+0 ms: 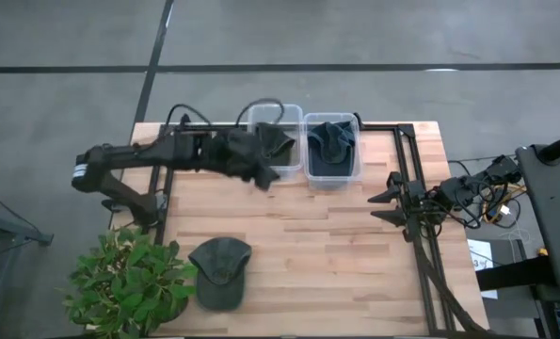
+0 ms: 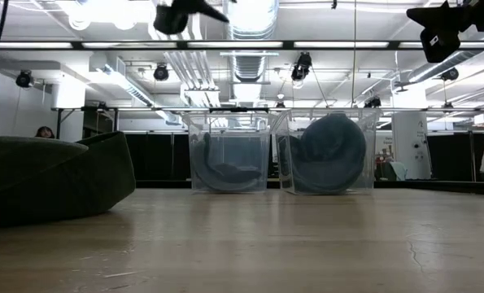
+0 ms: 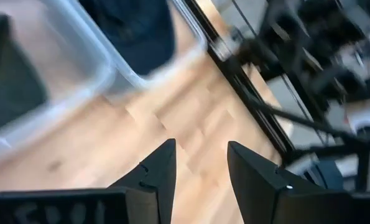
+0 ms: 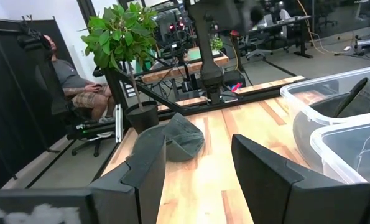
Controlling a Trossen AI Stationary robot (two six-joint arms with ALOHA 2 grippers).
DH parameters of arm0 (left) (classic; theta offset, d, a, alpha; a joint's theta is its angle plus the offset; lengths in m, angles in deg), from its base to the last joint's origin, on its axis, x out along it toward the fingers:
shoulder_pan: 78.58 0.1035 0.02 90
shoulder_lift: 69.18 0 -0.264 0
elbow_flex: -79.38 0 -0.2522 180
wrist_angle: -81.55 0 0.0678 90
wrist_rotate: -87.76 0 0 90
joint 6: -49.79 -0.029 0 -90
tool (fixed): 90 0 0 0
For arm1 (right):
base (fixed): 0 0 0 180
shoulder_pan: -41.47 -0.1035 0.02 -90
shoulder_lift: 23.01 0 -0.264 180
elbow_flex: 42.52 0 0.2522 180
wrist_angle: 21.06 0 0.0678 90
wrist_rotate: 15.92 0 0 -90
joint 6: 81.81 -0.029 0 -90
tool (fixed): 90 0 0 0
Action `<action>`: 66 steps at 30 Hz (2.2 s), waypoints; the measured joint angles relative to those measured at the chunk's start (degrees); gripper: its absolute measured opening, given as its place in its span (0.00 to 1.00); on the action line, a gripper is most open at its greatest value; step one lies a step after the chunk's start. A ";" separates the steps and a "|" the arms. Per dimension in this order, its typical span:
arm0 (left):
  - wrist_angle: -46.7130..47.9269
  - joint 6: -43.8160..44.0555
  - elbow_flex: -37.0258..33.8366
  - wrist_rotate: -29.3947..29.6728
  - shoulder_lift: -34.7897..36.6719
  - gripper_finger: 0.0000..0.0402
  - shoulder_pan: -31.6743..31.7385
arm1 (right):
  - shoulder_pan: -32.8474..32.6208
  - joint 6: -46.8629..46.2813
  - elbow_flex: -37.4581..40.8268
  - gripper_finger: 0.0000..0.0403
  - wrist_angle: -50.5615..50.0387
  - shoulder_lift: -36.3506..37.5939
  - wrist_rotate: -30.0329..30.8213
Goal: Pick & Place hat
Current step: Put the dark gray cap into the left transparent bin
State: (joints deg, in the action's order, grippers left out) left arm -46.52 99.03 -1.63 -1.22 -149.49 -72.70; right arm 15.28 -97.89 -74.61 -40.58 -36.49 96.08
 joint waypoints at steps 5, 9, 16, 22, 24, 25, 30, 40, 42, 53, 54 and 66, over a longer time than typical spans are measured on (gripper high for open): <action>1.11 0.77 -0.09 0.43 0.06 0.34 -7.20 | 0.00 0.15 0.00 0.44 0.00 -0.04 0.00; 5.88 7.95 -0.46 0.51 -1.53 0.34 -10.00 | 0.00 0.20 0.00 0.45 -0.01 -0.04 -0.02; 23.28 22.41 -4.82 0.51 -3.95 0.34 -10.33 | -0.01 0.20 0.00 0.44 -0.30 -0.13 -0.20; 34.88 30.28 -12.03 -0.24 -3.65 0.34 -10.95 | -0.02 0.17 0.00 0.44 -0.46 -0.13 -1.14; 35.31 31.95 -15.18 -2.04 -3.35 0.34 -11.66 | -0.02 0.15 0.00 0.44 -0.44 -0.13 -1.18; 35.19 32.85 -16.66 -3.49 -3.20 0.34 -12.08 | -0.02 0.17 0.00 0.44 -0.46 -0.13 -1.20; 34.70 39.50 -22.84 -11.26 -3.12 0.34 -15.82 | -0.02 0.13 0.00 0.44 -0.46 -0.13 -1.25; 32.03 54.03 -23.31 -14.65 -3.01 0.34 -27.87 | -0.02 -0.02 0.00 0.45 -0.94 -0.09 -1.27; 30.85 55.59 -23.54 -14.60 -3.01 0.34 -29.82 | -0.02 0.06 0.00 0.45 -0.96 -0.09 -1.27; 28.88 67.34 -23.67 -13.75 -3.01 0.34 -36.27 | 0.00 0.20 0.00 0.44 -1.33 -0.09 -1.33; 28.88 68.23 -23.67 -13.06 -3.01 0.34 -36.68 | 0.00 0.20 0.00 0.44 -1.31 -0.09 -1.37; 20.46 72.12 -30.05 -12.85 -3.01 0.34 -38.26 | 0.00 0.68 0.00 0.44 -1.31 -0.09 -1.51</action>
State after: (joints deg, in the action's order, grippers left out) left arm -26.05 171.15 -31.68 -14.07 -152.51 -110.96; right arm 15.28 -97.21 -74.61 -41.90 -36.57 94.57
